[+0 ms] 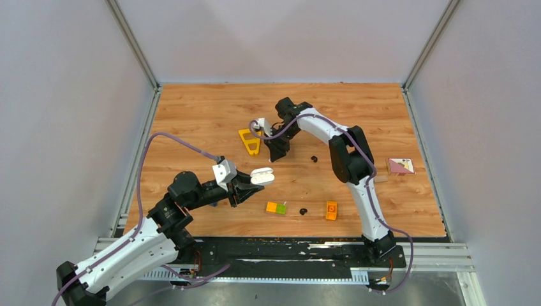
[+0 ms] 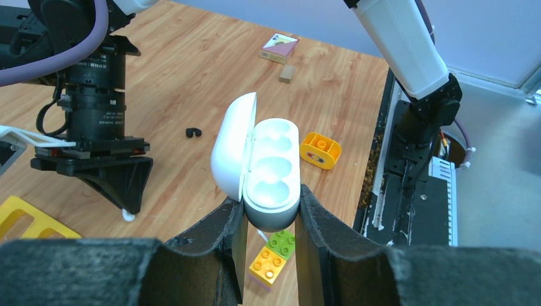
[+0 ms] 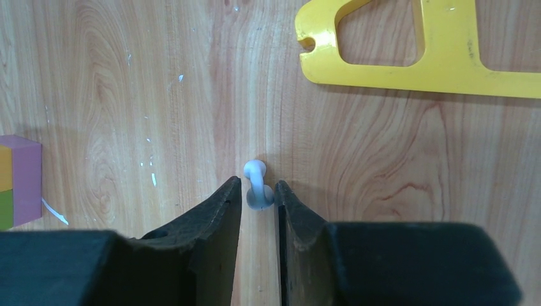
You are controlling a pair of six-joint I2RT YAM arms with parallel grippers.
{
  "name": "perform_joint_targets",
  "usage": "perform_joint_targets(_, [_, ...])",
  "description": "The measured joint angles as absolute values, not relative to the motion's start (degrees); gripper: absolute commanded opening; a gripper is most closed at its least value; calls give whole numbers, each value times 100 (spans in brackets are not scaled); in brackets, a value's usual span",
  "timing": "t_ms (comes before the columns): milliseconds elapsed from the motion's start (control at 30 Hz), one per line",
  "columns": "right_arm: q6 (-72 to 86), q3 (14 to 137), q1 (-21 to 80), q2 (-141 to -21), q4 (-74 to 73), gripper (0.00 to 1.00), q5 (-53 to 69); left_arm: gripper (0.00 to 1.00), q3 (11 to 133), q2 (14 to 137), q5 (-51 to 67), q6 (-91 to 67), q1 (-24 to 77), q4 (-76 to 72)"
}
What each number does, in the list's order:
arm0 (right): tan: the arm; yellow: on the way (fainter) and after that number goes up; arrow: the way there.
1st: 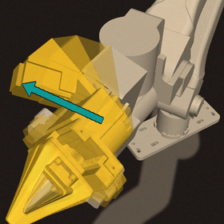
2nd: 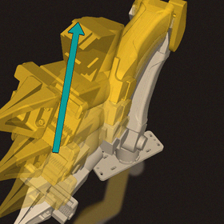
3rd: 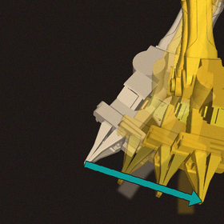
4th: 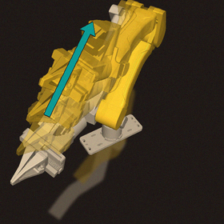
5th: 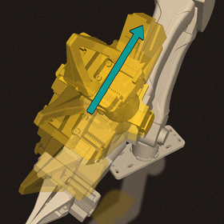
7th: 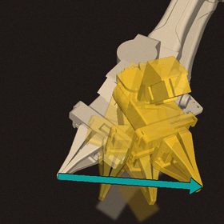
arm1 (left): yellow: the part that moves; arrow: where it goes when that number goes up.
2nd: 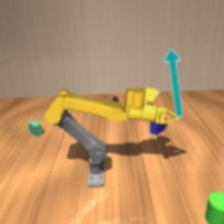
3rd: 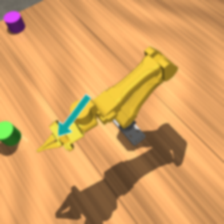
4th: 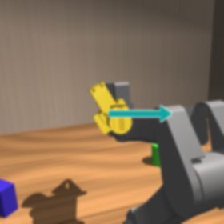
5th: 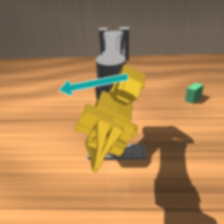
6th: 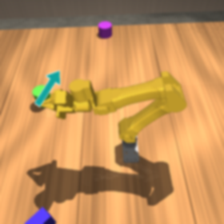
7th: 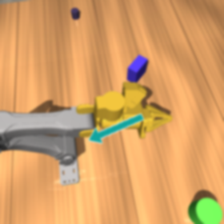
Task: Insert the wireless bluetooth earbuds into the charging case
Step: Pick up the left earbud from the center of the board.
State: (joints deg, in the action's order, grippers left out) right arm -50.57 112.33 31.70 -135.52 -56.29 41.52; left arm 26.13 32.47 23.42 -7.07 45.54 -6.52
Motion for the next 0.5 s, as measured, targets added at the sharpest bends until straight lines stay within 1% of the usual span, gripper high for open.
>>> perform_joint_targets(167, [-5026, 11242, 3170, -13526, -5631, 21, 4158, 0, 2613, 3247, 2342, -709, 4554, -652])
perform_joint_targets(500, [-4995, 11255, 3170, -13522, -5623, 5, 4160, 0, 2613, 3256, 2342, -707, 4554, -652])
